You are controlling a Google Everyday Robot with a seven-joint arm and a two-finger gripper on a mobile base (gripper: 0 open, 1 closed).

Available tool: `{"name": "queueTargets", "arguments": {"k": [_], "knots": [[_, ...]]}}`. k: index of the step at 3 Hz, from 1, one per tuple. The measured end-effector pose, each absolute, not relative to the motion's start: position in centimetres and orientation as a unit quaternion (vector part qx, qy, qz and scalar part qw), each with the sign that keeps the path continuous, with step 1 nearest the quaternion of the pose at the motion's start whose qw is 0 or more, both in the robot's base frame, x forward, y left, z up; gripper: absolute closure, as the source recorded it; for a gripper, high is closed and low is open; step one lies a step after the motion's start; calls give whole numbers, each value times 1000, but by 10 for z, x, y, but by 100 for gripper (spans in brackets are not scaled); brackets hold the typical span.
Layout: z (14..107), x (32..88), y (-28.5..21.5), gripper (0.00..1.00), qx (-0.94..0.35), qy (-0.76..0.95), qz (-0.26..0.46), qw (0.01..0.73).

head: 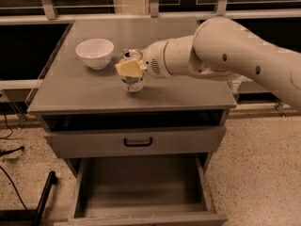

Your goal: Pick 7up can from middle drawer and place on counter

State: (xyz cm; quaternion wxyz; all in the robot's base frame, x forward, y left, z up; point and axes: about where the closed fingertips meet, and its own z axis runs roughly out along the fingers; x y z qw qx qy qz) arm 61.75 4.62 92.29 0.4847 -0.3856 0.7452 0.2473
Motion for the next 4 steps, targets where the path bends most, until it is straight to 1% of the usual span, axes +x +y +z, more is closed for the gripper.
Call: {"name": "queueTargets", "arguments": {"k": [4], "knots": [[909,603,31,100,-346,792,257,432]]}}
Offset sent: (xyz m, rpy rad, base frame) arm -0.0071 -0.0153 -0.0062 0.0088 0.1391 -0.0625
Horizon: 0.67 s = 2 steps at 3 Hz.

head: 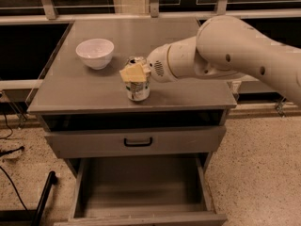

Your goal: Pick 7up can from middle drawer and place on counter

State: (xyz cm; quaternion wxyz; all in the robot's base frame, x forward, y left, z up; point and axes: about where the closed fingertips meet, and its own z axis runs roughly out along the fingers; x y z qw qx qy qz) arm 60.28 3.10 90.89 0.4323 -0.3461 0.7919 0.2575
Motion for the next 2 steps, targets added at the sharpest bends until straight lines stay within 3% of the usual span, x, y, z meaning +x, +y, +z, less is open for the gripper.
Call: {"name": "queueTargets", "arguments": {"k": [2], "knots": [[898,598,30,100,-337,798,261,426]]}}
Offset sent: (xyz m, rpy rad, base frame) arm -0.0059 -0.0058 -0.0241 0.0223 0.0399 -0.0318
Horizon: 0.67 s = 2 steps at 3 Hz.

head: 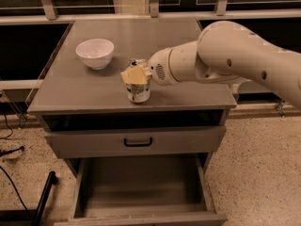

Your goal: Pick 7up can from middle drawer and place on counter

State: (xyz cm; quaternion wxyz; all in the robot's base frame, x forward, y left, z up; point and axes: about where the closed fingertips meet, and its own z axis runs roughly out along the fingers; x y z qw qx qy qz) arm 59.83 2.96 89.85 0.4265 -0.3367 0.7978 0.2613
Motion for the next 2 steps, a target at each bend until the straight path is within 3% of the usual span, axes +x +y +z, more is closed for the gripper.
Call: {"name": "queueTargets", "arguments": {"k": [2], "knots": [[899,598,30,58,-337,798,261,426]]}}
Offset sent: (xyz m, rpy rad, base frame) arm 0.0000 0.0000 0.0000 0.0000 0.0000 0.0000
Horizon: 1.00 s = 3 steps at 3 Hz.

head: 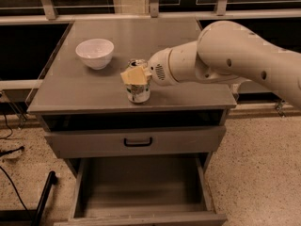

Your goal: Pick 7up can from middle drawer and place on counter

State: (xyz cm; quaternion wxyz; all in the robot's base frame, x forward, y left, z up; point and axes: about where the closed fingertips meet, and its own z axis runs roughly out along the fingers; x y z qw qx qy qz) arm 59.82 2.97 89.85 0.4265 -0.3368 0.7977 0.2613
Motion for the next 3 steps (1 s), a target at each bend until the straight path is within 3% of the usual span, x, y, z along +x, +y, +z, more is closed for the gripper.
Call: {"name": "queueTargets", "arguments": {"k": [2,3], "knots": [[899,598,30,12,-337,798,261,427],[899,598,30,0,-337,798,261,427]]}}
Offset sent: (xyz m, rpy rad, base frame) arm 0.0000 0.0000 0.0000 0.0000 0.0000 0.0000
